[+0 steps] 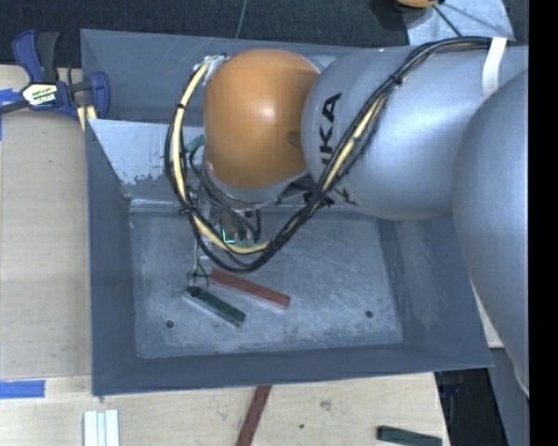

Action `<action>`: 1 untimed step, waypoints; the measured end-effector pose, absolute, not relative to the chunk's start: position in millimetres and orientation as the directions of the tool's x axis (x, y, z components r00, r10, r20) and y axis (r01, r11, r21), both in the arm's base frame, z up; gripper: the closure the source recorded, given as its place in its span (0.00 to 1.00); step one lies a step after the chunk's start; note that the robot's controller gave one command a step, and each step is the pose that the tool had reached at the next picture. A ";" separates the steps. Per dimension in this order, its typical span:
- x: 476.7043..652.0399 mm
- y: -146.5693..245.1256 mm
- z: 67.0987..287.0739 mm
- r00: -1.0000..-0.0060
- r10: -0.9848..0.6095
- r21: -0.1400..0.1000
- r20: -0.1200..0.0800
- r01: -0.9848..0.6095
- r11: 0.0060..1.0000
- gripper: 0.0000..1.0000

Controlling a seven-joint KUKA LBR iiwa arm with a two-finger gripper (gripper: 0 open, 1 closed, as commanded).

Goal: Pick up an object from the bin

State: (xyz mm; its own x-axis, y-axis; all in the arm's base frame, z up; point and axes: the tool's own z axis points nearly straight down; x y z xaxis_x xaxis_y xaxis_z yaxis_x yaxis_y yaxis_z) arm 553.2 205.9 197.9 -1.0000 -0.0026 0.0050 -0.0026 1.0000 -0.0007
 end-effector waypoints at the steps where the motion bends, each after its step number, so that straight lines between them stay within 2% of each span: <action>1: 555.2 205.1 202.4 -1.000 0.000 0.001 -0.003 0.000 1.000 0.00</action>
Offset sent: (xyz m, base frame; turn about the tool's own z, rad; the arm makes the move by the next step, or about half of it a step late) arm -0.0493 -0.0491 -0.1040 -0.1959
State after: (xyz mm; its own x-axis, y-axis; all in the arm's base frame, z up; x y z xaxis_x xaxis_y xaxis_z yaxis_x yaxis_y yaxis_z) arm 555.2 205.1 202.4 -1.0000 0.0000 -0.0029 0.0000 1.0000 0.0012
